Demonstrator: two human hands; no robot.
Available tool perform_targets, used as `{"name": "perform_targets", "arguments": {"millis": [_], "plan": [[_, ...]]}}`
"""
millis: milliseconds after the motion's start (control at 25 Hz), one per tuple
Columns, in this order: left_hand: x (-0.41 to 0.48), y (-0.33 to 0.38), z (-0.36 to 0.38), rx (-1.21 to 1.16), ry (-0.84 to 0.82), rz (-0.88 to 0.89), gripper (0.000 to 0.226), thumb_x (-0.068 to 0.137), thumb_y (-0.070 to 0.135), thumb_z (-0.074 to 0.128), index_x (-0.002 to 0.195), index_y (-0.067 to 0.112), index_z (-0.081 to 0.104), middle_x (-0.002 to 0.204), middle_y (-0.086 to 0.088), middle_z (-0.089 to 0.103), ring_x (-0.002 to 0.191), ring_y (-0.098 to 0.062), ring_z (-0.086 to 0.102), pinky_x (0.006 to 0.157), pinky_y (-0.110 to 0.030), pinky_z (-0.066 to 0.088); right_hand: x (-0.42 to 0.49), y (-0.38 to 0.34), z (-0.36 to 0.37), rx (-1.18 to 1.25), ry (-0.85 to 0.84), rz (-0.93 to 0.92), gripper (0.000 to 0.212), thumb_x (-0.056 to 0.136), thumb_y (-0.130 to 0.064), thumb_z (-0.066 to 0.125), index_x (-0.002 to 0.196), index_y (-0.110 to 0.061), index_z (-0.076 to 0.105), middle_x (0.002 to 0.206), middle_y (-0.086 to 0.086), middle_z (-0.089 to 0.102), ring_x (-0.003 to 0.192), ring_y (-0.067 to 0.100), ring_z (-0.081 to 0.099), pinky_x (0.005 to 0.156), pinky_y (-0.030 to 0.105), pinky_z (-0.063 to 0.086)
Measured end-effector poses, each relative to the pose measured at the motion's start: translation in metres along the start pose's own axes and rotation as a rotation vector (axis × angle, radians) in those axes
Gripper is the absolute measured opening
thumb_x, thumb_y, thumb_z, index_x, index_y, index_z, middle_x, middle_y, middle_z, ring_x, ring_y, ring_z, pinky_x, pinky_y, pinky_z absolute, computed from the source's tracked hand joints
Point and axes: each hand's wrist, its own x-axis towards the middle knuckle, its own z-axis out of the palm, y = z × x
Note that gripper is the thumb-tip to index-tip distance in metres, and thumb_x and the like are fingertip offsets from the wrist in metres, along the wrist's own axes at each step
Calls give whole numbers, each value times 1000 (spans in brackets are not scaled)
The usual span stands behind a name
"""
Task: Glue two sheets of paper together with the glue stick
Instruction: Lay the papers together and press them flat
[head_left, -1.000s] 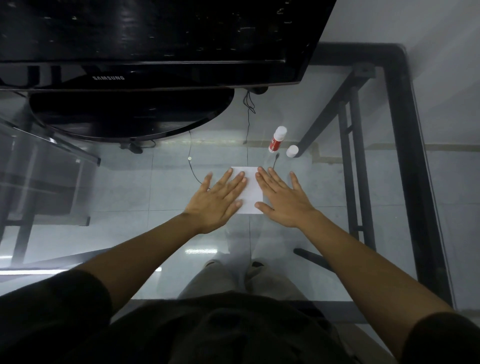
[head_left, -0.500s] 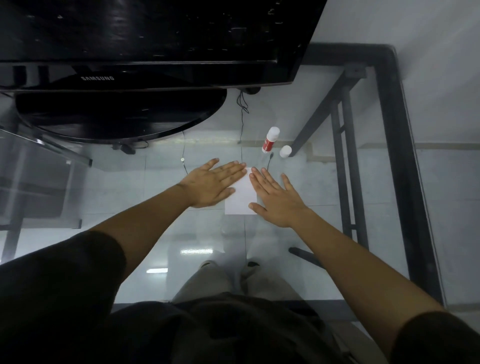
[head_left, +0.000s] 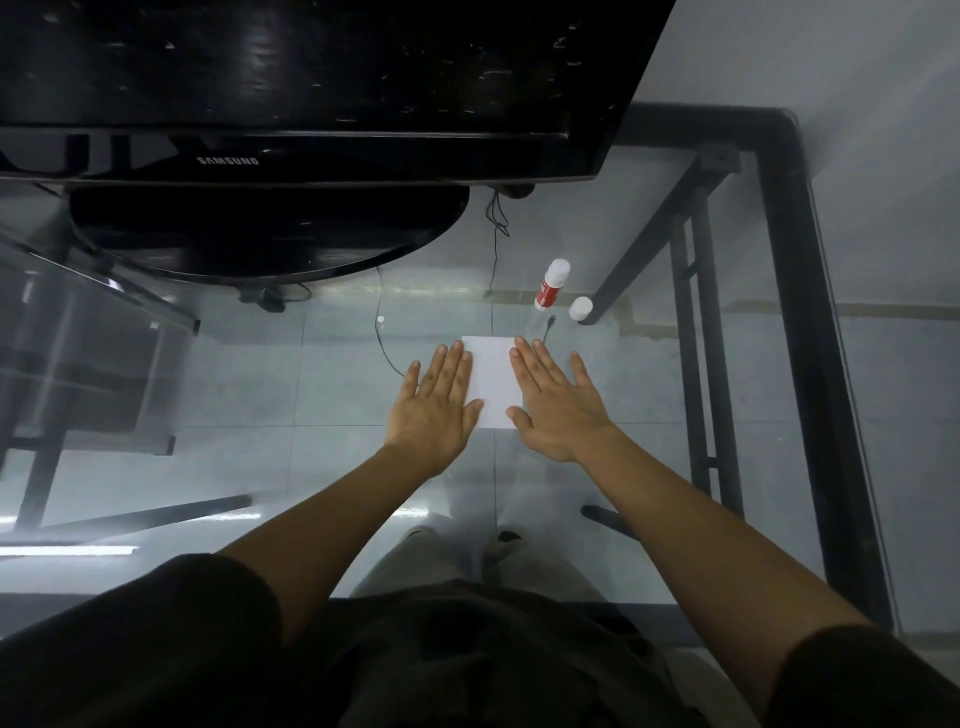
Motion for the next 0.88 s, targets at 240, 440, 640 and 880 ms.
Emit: {"name": "perform_targets", "arguments": {"millis": [240,440,640,880], "plan": [[-1,0,-6,-93,-3,-12,64,94,49,3,143,13,-17,156,-6,-13,142,-22,-13,110,-42,-10,-1,-2,1,16,6,6,72,95,-47,23,143,-13,-16,155,5,-19,141,20,-17,111,47,-9],[10,0,-9,-109,-59,38,62,97,46,8,144,12,-15,156,-6,-14,143,-22,-12,114,-43,1,2,-3,2,24,-7,17,73,94,-49,25,144,-14,-15,155,4,-18,141,21,-17,111,47,-10],[11,1,-6,-119,-71,36,62,97,45,9,144,12,-16,156,-6,-16,143,-22,-13,115,-44,2,-1,-2,2,63,18,-2,70,95,-46,22,143,-12,-15,155,6,-17,142,21,-15,111,45,-9],[8,0,-25,-634,163,40,59,100,38,19,145,12,-9,157,-5,-10,140,-10,-12,113,-34,0,-20,8,10,315,240,126,63,95,-45,14,141,-18,-18,154,0,-18,138,12,-19,111,35,-12]]}}
